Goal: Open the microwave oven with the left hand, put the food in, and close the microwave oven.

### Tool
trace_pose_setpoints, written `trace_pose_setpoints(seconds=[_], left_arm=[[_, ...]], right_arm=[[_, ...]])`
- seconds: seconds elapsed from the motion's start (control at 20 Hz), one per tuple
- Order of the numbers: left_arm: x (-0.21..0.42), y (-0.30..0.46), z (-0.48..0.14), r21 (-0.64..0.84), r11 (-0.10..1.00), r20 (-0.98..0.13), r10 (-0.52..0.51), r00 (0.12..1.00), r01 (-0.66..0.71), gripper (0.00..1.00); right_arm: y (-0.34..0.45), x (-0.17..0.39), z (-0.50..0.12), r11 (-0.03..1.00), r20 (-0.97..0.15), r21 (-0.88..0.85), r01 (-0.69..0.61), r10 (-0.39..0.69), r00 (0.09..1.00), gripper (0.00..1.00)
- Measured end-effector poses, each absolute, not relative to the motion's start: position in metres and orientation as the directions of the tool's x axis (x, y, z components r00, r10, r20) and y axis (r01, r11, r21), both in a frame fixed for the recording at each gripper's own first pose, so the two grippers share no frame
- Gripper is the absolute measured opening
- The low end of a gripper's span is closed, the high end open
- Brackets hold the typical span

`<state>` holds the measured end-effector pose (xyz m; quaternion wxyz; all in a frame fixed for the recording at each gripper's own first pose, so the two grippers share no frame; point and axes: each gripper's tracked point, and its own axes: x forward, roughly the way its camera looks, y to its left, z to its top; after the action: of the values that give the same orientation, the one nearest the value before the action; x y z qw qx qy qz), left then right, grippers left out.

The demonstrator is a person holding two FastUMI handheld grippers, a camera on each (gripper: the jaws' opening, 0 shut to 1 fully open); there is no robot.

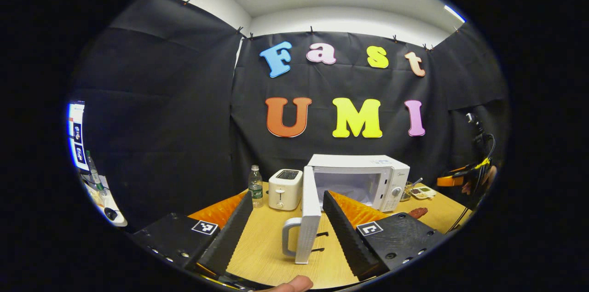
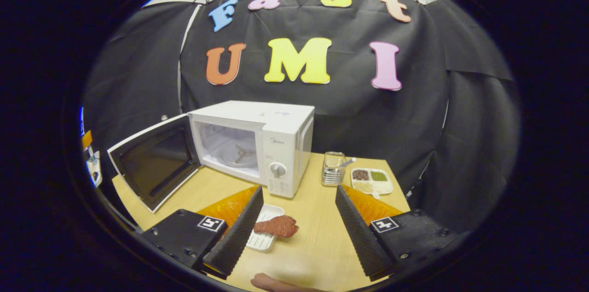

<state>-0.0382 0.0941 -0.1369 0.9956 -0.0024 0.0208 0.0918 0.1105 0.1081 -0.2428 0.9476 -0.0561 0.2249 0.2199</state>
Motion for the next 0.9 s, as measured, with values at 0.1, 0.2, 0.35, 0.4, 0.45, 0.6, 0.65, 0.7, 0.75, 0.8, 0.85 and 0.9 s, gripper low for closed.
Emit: trace_pose_setpoints(seconds=[0.1,0.2,0.35,0.4,0.45,0.6,0.65,0.7,0.75,0.8,0.85,0.9], left_arm=[[-0.029,0.079,-0.125,-0.010,0.986,-0.038,0.163,0.986,-0.163,0.94],[-0.021,0.068,-0.114,-0.010,0.988,-0.037,0.153,0.988,-0.154,0.94],[-0.008,0.051,-0.107,0.014,0.989,-0.028,0.147,0.989,-0.147,0.93],[-0.004,0.047,-0.105,0.027,0.989,-0.027,0.143,0.989,-0.142,0.93],[-0.002,0.044,-0.103,0.038,0.989,-0.024,0.144,0.989,-0.143,0.93],[0.003,0.037,-0.106,0.073,0.986,-0.028,0.151,0.988,-0.148,0.94],[0.004,0.034,-0.109,0.078,0.986,-0.037,0.152,0.988,-0.149,0.94],[0.009,0.031,-0.112,0.088,0.985,-0.040,0.153,0.987,-0.149,0.94],[0.010,0.031,-0.112,0.103,0.982,-0.039,0.161,0.986,-0.156,0.94],[0.012,0.033,-0.114,0.115,0.980,-0.044,0.170,0.984,-0.164,0.95],[0.014,0.034,-0.119,0.119,0.979,-0.055,0.174,0.983,-0.167,0.96],[0.015,0.032,-0.122,0.113,0.980,-0.060,0.173,0.983,-0.165,0.96]], right_arm=[[0.110,0.117,-0.266,0.879,-0.516,0.043,-0.475,0.427,0.743,1.00],[0.111,0.123,-0.289,0.860,-0.579,0.111,-0.499,0.463,0.671,1.00],[0.115,0.128,-0.318,0.825,-0.645,0.209,-0.526,0.520,0.559,0.94],[0.115,0.133,-0.328,0.819,-0.660,0.234,-0.523,0.529,0.533,0.82],[0.114,0.136,-0.336,0.814,-0.674,0.259,-0.519,0.538,0.507,0.93],[0.115,0.140,-0.358,0.798,-0.689,0.339,-0.499,0.571,0.446,0.75],[0.117,0.138,-0.364,0.787,-0.693,0.372,-0.493,0.589,0.417,0.70],[0.121,0.133,-0.372,0.774,-0.695,0.413,-0.481,0.609,0.384,0.67],[0.125,0.130,-0.376,0.760,-0.694,0.455,-0.464,0.629,0.350,0.60],[0.128,0.128,-0.379,0.746,-0.688,0.492,-0.448,0.649,0.325,0.57],[0.130,0.127,-0.382,0.739,-0.686,0.514,-0.436,0.659,0.309,0.51],[0.132,0.124,-0.382,0.723,-0.677,0.539,-0.432,0.677,0.288,0.46]])
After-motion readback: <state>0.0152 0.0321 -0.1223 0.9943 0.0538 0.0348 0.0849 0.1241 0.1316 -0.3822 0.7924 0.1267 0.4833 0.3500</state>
